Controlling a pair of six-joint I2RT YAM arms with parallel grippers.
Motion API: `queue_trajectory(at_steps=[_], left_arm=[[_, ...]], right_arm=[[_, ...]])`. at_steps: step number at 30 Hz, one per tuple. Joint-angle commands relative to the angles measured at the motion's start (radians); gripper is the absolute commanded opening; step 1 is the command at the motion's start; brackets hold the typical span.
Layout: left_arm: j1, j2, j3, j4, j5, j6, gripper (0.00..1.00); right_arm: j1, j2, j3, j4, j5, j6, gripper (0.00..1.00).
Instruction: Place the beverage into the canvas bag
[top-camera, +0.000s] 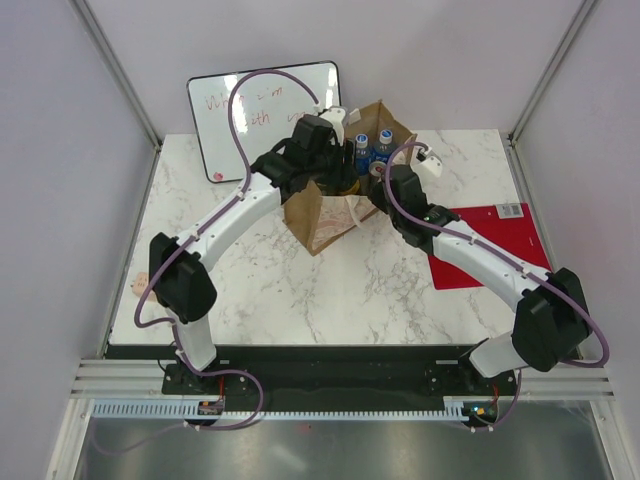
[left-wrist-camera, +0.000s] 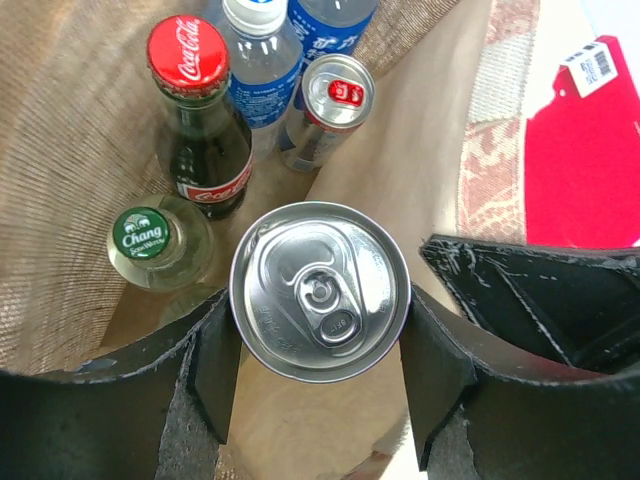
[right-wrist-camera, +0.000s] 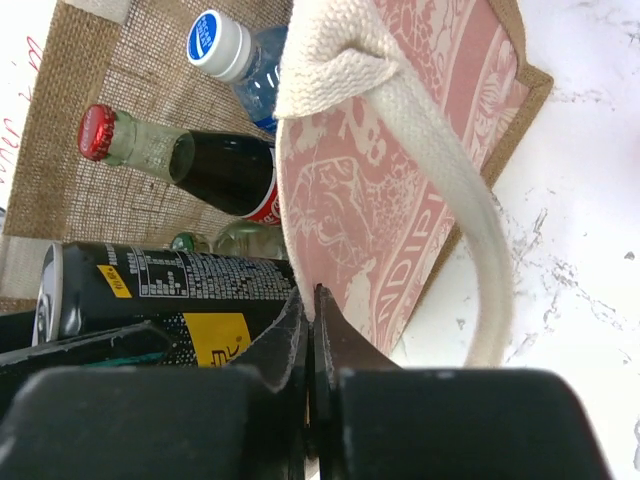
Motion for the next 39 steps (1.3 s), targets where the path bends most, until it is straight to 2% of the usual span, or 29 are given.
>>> queue_trajectory(at_steps=[1,7,26,31,35,39], left_arm=[[-0.007,-0.009,0.05,0.129,-0.045,-0.024,0.02],[-0.007,0.039,0.052,0.139,-0.053,-0.021,0.02],[-0.018,0.154,0.047,0.138,-0.081,0.004,0.02],[-0.025,0.174,0.052,0.123,-0.084,0.017,0.12],[-0.03,0.188,0.052,0.112,-0.09,0.022,0.24],[-0.033,0.199,0.055,0.101,-0.076,0.02,0.29]], right_arm=[[-0.002,-0.045,-0.008,0.041,-0.016,-0.011,0.0],[-0.002,-0.057,-0.013,0.092,-0.087,-0.023,0.0],[-0.002,-0.057,-0.013,0.096,-0.116,-0.051,0.0],[0.0,-0.053,-0.022,0.099,-0.107,-0.055,0.0],[-0.002,-0.051,-0.026,0.102,-0.102,-0.057,0.0],[0.0,-0.047,-0.028,0.102,-0.1,-0.057,0.0]])
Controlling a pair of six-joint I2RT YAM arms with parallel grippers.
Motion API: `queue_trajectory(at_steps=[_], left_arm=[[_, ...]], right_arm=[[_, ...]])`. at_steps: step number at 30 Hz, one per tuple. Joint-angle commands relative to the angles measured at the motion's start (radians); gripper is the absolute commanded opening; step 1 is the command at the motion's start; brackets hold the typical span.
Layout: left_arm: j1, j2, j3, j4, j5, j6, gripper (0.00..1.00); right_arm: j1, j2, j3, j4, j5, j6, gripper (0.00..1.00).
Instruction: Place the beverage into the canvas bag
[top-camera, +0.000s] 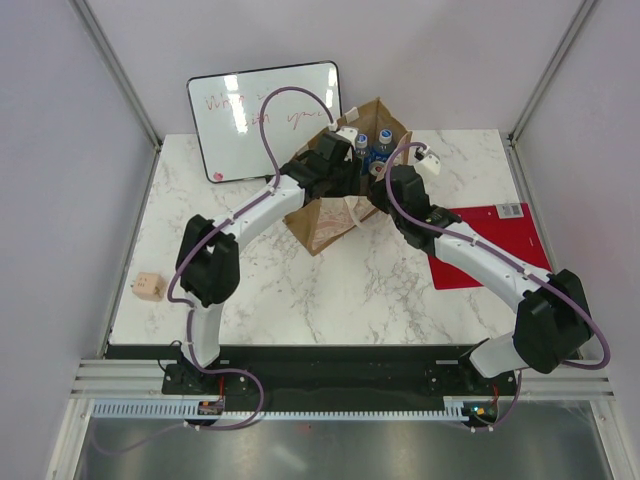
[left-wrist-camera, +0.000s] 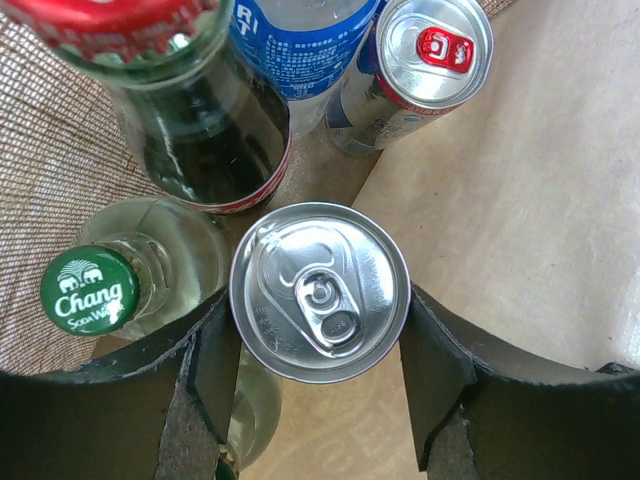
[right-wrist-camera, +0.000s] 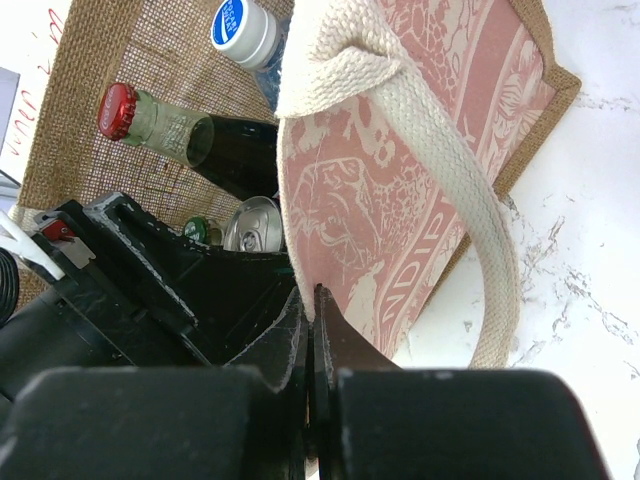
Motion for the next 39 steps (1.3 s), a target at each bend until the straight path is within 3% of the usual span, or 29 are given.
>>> queue_trajectory(at_steps=[1,11,16,17,18,31,33,34,39], left_arm=[[-0.019,0.015,0.055,0.048,0.018,0.019,0.31],[-0.021,0.018,0.084,-0.023,0.014,0.002,0.6],[-0.021,0.002,0.089,-0.038,0.017,-0.006,0.7],[-0.021,-0.001,0.09,-0.041,0.014,-0.006,0.8],[-0.021,-0.007,0.089,-0.043,0.012,-0.009,0.83],[-0.023,-0.112,0.105,-0.067,0.015,-0.059,0.91],[-0.023,-0.139,0.106,-0.067,0.02,-0.079,0.91],[-0.023,-0.149,0.103,-0.067,0.025,-0.084,0.99],[-0.021,-0.254,0.077,-0.078,0.014,-0.088,1.0]], right_arm=[[0.009,-0.03,-0.002,0.051,-0.032,-0.001,0.0],[0.011,-0.024,-0.005,0.044,-0.017,-0.006,0.0],[0.008,-0.017,-0.003,0.039,-0.02,-0.007,0.0],[0.011,-0.014,0.0,0.039,-0.022,-0.009,0.0],[0.009,-0.011,0.001,0.039,-0.022,-0.015,0.0],[0.008,-0.005,0.043,-0.004,-0.023,-0.041,0.0],[0.006,-0.011,0.054,-0.021,-0.023,-0.047,0.05],[0.009,-0.017,0.057,-0.024,-0.028,-0.052,0.06],[0.009,-0.054,0.069,-0.03,-0.037,-0.088,0.16]])
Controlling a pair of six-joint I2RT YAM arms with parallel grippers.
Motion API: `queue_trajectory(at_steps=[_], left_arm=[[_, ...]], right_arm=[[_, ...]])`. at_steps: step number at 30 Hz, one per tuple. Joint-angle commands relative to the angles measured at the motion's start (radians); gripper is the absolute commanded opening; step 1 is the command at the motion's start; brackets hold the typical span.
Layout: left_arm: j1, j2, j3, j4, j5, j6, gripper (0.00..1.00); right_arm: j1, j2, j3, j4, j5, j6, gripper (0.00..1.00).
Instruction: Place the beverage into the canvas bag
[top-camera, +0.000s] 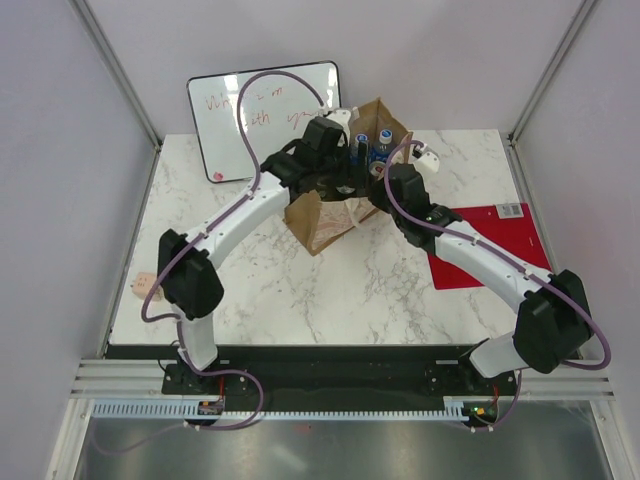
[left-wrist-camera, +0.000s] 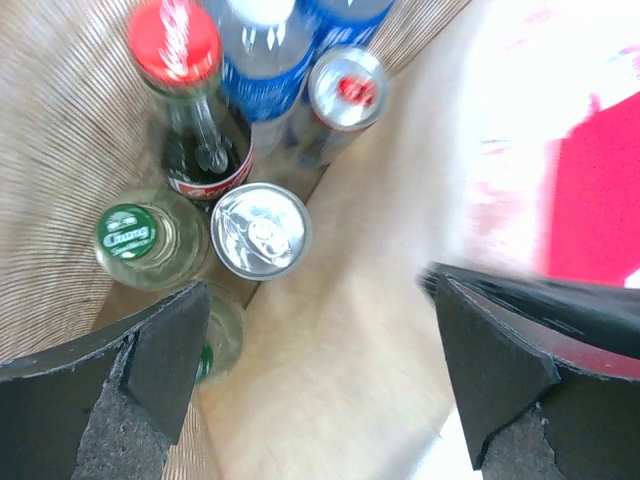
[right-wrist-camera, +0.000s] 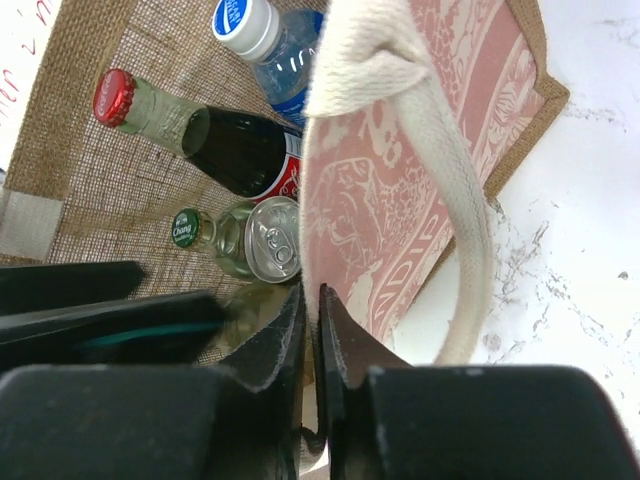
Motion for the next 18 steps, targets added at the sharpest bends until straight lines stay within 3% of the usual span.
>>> queue_trajectory(at_steps=[1,4,5,8,11,12,13,18], left_arm=[[-0.005,-0.152,0.024,0.005,-0.012,-0.035,1.0],[-0.005,-0.222,-0.008,-0.002,-0.045,-0.04,1.0],[-0.005,-0.242,-0.017,0.0,-0.048,-0.037,1.0],[-0.005,-0.313,-0.063,-0.005,-0.054,-0.028,1.0],[-0.005,-0.399,-0.128,-0.008,-0.049,-0.031,1.0],[-0.005,-0.428,-0.172,-0.006,-0.048,-0.034,1.0],[-0.005,-0.478,-0.195,-0.006,-0.039,-0.035,1.0],[-0.006,-0.666,-0.399,0.009,0.001,-0.025,1.0]], right_arm=[[0.008,-0.061,0.056,0.004,-0.037,-0.044,0.18],[0.008,-0.082,0.063,0.007,-0.055,-0.059,0.31],[0.008,-0.088,0.065,0.012,-0.064,-0.064,0.42],[0.008,-0.116,0.062,0.012,-0.1,-0.074,0.58],[0.008,-0.151,0.046,0.015,-0.179,-0.12,0.79],[0.008,-0.168,0.046,0.007,-0.21,-0.149,0.94],[0.008,-0.174,0.048,-0.004,-0.25,-0.192,0.98],[0.008,-0.243,0.045,-0.161,-0.265,-0.334,0.98]])
